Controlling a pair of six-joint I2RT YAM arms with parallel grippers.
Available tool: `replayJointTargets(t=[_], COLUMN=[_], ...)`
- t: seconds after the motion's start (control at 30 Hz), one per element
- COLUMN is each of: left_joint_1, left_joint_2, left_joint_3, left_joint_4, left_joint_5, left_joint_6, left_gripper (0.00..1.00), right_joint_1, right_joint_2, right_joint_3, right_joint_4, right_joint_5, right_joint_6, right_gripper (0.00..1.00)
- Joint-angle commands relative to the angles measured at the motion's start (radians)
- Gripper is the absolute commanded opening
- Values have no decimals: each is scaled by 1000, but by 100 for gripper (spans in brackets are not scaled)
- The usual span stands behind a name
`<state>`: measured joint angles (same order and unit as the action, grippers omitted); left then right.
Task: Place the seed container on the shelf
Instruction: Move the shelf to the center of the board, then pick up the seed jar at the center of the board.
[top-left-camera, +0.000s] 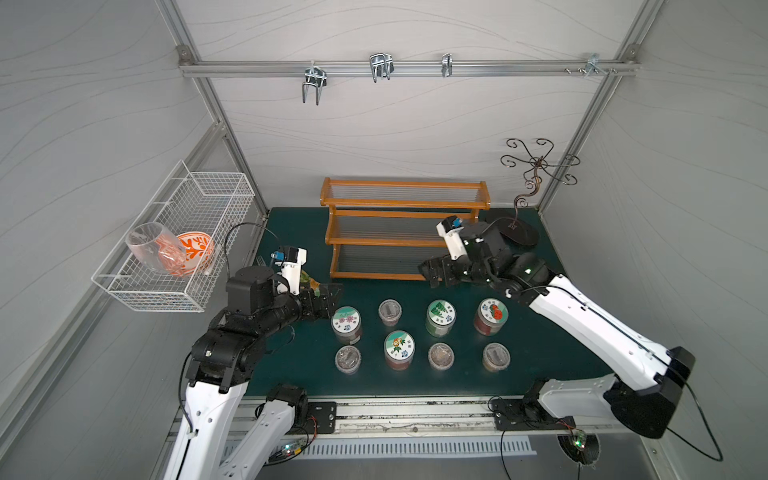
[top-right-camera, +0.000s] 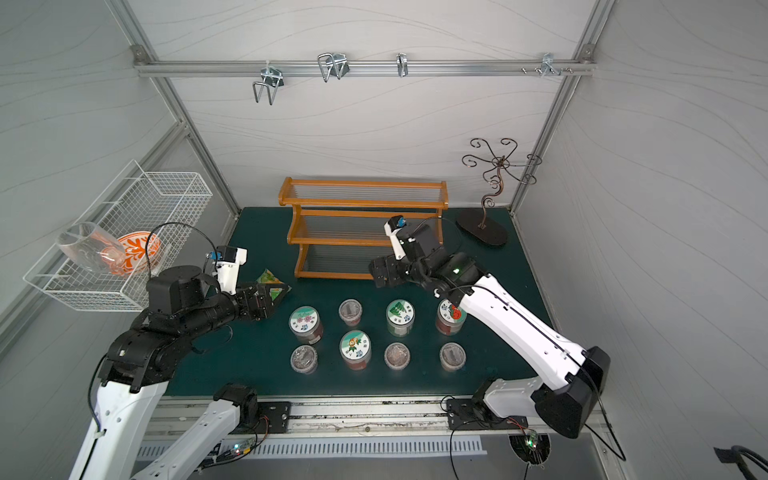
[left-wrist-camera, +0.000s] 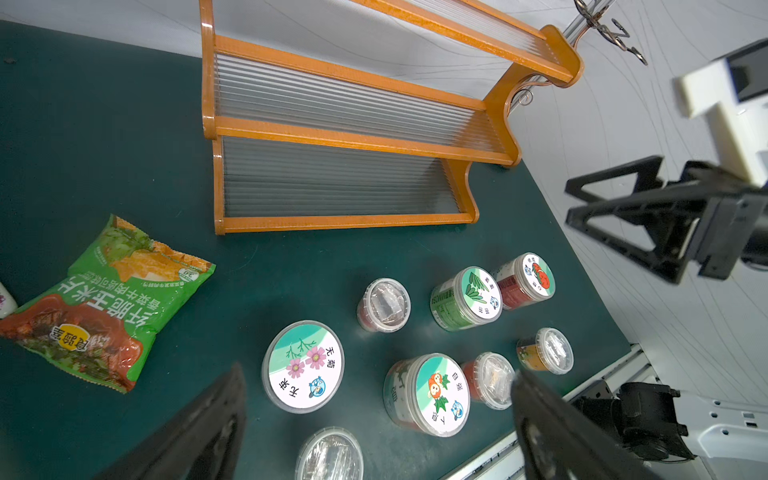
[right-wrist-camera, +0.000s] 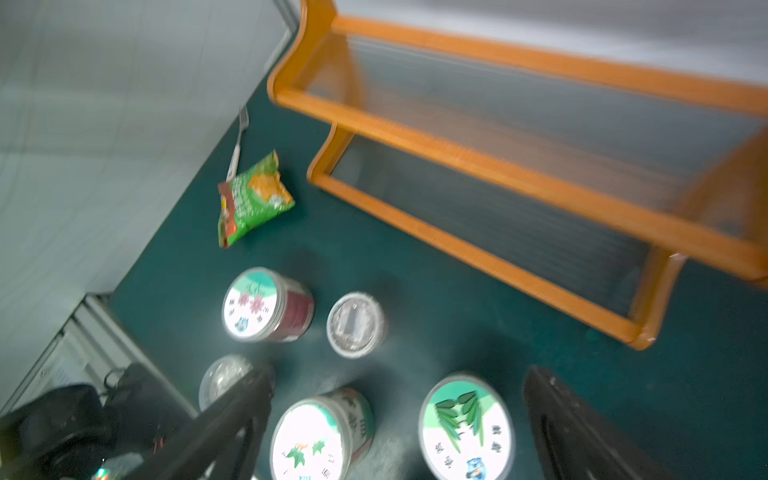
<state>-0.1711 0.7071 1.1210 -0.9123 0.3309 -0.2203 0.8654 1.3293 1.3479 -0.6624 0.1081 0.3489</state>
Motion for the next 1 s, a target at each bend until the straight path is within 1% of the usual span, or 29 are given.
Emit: replayJointTargets(t=[0.0,0.1,0.27,0.4,0.63,0.8,0.97], left_joint_1=[1,0,1,1,1,1,0], left_joint_2=[-18,-27,-41,-47,-53,-53,-56], left_joint_3=[-6,-16,-30,-37,-48,-50,-54], left_joint_4=[13,6,7,4,4,4,1], left_joint_5=[-16,-28,-30,-26,-27,-27,-32], left_joint_6=[7,10,13,15,20,21,23], left_gripper=[100,100,100,100,100,100,100], right_joint_1=[82,156,215,225,225,225,225], right_joint_2=[73,160,297,385,494,553,586], right_joint_3=[-34,-44,-29,-9,42,89,115], right_joint_4=[49,75,96,94,78,46,32], right_joint_5=[40,53,71,88,100,120,137], right_joint_6=[82,107,130,143,158,166,171], right_gripper=[99,99,99,99,99,99,95])
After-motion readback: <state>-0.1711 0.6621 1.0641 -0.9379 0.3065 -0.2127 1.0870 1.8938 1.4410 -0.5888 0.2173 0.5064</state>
